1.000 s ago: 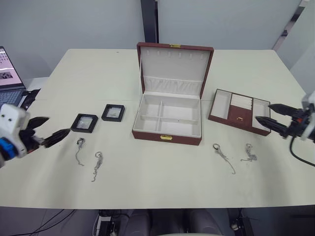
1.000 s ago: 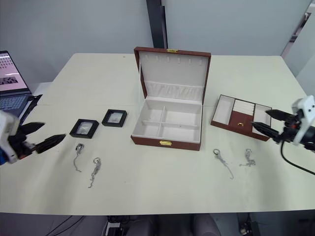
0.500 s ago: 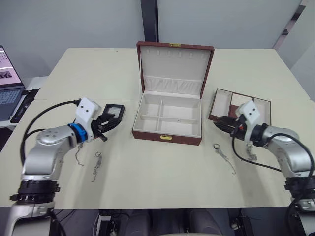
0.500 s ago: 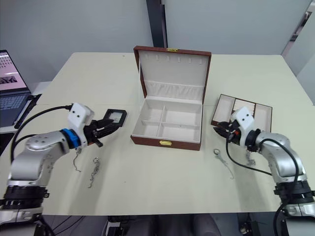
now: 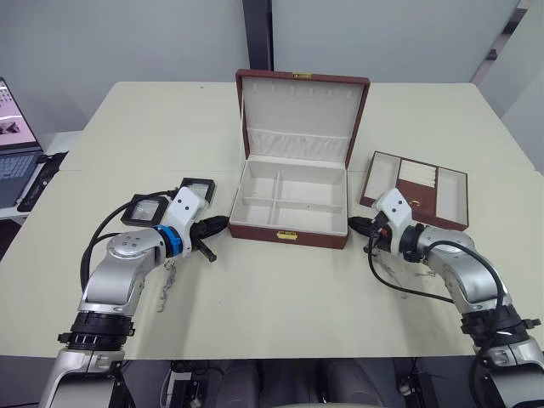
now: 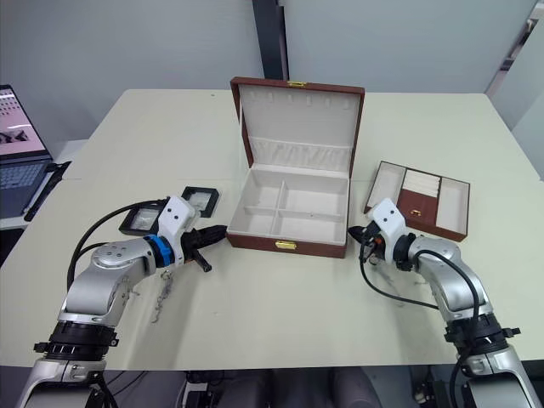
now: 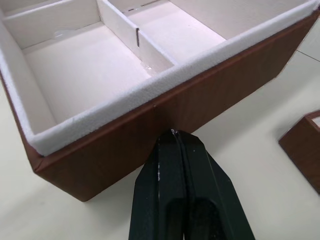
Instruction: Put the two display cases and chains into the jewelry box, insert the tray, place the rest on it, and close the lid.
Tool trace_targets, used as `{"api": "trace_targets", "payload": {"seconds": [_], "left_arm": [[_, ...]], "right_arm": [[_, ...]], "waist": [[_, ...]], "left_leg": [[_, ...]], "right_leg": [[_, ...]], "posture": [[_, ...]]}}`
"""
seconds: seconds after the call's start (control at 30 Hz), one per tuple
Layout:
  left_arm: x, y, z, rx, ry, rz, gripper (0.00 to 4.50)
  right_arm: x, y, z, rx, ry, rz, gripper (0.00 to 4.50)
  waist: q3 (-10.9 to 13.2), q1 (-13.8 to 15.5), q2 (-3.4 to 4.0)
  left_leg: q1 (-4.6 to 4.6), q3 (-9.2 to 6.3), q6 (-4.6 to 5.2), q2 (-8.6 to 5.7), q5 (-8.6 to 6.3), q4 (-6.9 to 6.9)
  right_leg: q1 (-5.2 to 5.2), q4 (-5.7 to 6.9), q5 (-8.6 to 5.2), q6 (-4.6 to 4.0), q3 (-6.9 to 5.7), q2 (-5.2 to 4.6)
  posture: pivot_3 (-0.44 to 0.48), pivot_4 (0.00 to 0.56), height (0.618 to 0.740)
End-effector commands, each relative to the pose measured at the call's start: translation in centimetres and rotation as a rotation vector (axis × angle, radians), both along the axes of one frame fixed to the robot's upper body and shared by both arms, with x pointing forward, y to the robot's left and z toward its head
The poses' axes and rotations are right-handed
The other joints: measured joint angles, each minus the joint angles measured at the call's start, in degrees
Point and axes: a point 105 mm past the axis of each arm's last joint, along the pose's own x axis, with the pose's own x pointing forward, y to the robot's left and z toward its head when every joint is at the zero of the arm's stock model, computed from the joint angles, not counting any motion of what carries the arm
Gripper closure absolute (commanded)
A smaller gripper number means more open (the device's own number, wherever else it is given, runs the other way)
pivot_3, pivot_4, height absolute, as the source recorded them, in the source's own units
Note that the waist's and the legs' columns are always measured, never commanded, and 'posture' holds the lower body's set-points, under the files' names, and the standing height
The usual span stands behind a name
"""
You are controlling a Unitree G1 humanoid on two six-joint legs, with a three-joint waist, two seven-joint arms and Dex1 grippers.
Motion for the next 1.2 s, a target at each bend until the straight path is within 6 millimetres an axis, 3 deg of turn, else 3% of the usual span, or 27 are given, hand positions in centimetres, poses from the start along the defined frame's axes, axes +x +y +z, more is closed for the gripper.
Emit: {"api": "trace_targets", "payload": {"seconds": [0.03, 0.57, 1.2], "left_arm": [[-1.4, -1.7, 1.0, -0.038, -0.004, -0.091, 4.50], [-3.1, -1.8, -0.1, -0.030, 0.048, -0.105, 4.50], [-3.7, -1.4, -0.4, -0.024, 0.065, -0.088, 4.50]], "right_arm": [[-0.4, 1.5, 1.5, 0.025, -0.053, 0.061, 4.49], [-2.3, 3.1, 0.6, 0.040, 0.000, 0.133, 4.49], [-2.5, 2.8, 0.6, 0.041, 0.005, 0.122, 4.49]], "waist": [[0.00, -0.03, 0.00], [-0.01, -0.06, 0.00], [-0.02, -0.08, 0.00]], "left_leg": [[0.00, -0.01, 0.00, 0.01, 0.00, 0.00], [0.03, 0.00, 0.02, 0.01, -0.01, -0.02], [0.05, 0.00, 0.02, 0.00, -0.01, -0.02]], "right_leg": [[0.00, 0.00, 0.00, 0.00, -0.01, 0.01], [0.01, 0.01, 0.00, 0.00, 0.02, 0.02], [0.02, 0.01, 0.00, 0.00, 0.02, 0.03]], "posture": [[0.000, 0.150, 0.740], [0.000, 0.150, 0.740], [0.000, 0.150, 0.740]]}}
